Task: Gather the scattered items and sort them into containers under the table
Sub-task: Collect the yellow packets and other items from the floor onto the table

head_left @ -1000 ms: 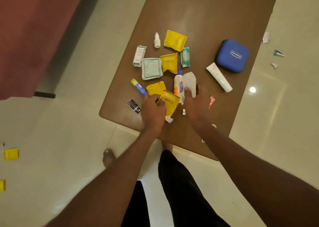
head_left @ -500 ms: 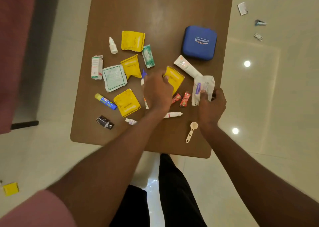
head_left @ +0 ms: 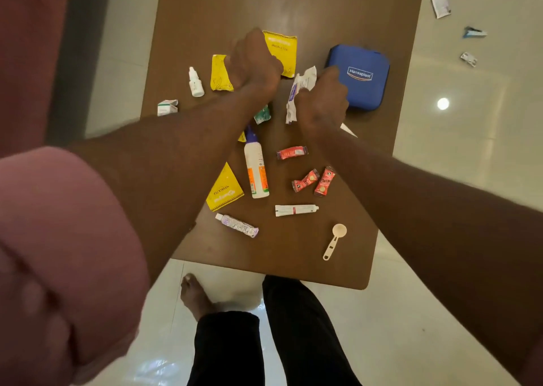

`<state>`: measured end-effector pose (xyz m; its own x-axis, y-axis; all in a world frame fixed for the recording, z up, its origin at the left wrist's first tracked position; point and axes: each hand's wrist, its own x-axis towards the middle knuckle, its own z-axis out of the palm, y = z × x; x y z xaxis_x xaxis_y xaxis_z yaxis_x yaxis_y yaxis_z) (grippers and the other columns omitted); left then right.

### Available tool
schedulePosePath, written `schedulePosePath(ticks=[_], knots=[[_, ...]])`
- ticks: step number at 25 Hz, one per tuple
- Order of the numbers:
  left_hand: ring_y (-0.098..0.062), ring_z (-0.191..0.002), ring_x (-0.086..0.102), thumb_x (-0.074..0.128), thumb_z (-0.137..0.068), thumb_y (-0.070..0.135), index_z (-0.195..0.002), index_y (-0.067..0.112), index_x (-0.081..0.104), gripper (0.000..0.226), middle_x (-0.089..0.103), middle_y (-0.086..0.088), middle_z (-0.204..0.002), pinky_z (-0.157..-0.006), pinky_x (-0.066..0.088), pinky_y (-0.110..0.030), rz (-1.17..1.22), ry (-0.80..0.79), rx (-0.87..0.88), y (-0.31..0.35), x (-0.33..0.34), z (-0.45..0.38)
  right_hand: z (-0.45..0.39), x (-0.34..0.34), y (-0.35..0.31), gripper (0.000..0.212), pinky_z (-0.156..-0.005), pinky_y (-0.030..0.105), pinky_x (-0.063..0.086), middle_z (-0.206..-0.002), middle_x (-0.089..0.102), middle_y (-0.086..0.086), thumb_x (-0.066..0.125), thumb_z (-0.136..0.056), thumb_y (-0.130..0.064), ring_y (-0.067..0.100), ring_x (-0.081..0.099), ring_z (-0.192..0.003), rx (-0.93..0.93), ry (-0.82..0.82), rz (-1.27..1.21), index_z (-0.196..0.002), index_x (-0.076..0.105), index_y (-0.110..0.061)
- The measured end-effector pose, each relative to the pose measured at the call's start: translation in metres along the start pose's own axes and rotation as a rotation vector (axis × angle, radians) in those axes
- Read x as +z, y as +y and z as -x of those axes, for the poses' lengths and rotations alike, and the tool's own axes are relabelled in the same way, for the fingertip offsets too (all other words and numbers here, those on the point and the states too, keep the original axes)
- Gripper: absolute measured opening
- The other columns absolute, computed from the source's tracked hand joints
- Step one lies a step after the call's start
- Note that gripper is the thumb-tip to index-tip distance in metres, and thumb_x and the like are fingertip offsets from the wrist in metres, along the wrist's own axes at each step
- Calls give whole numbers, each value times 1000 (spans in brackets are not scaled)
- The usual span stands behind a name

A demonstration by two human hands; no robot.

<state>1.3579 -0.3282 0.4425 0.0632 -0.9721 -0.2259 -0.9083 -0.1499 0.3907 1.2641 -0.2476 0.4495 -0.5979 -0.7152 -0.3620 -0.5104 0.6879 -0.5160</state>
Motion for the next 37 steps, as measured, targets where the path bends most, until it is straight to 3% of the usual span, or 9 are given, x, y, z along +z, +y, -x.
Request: schedulePosePath(ticks=[4,6,9,14,17,20,25,32,37], knots=[[-24,-123,52,57,-90,21,-130,23,60,39,59,3,-133,-97,40,-37,77,147,173,-24,-8,40,17,-2,3,50,-86,32,47,-133,58,5,71,-94,-43,25,60,-120,-5,127,109,-131,53,-15],[-26,-115,56,56,-89,17,-124,22,64,37,63,1,-126,-93,45,-39,208,244,213,-47,-23,73,35,-2,-1,47,-80,29,40,-132,56,4,70,-95,-42,23,57,-118,-111,195,128,-131,55,-17],[-29,-114,55,56,-88,15,-125,21,64,38,60,-4,-129,-92,45,-44,188,299,149,-97,-49,120,84,10,-22,33,-75,29,38,-124,60,5,60,-99,-35,24,57,-111,-393,200,154,-126,58,-16],[-26,-121,51,56,-83,12,-130,25,58,49,50,-4,-138,-92,47,-41,180,359,-196,-197,-85,198,178,59,-49,35,-84,43,51,-118,63,11,54,-93,-19,32,60,-107,-838,-80,75,-126,59,-9],[-19,-119,50,59,-87,8,-127,28,58,45,50,2,-131,-94,49,-39,333,464,-519,-290,-117,261,270,105,-75,33,-92,37,47,-116,62,14,54,-89,-9,31,58,-107,-1034,-239,-12,-121,61,-4],[-20,-117,50,58,-89,7,-126,26,58,42,51,3,-126,-90,49,-40,316,495,-663,-372,-131,325,354,148,-93,37,-92,24,42,-121,61,9,54,-89,-4,22,58,-110,-1152,-407,-2,-126,59,-7],[-23,-122,47,57,-90,11,-129,25,56,41,50,1,-128,-93,46,-42,311,463,-986,-512,-148,440,503,233,-101,37,-89,39,51,-127,59,3,57,-96,-12,23,57,-111,-1315,-642,169,-133,55,-14],[-28,-132,44,56,-96,19,-139,20,51,43,46,-5,-140,-104,43,-46,360,385,-1188,-650,-154,545,645,343,-112,42,-95,44,52,-138,54,2,60,-98,-19,23,56,-120,-1478,-872,445,-139,49,-20],[-31,-137,39,57,-98,23,-144,17,47,47,42,-7,-147,-108,41,-47,355,323,-1219,-702,-152,568,694,397,-124,48,-91,47,52,-141,52,5,62,-97,-21,30,56,-120,-1600,-936,528,-142,48,-16]])
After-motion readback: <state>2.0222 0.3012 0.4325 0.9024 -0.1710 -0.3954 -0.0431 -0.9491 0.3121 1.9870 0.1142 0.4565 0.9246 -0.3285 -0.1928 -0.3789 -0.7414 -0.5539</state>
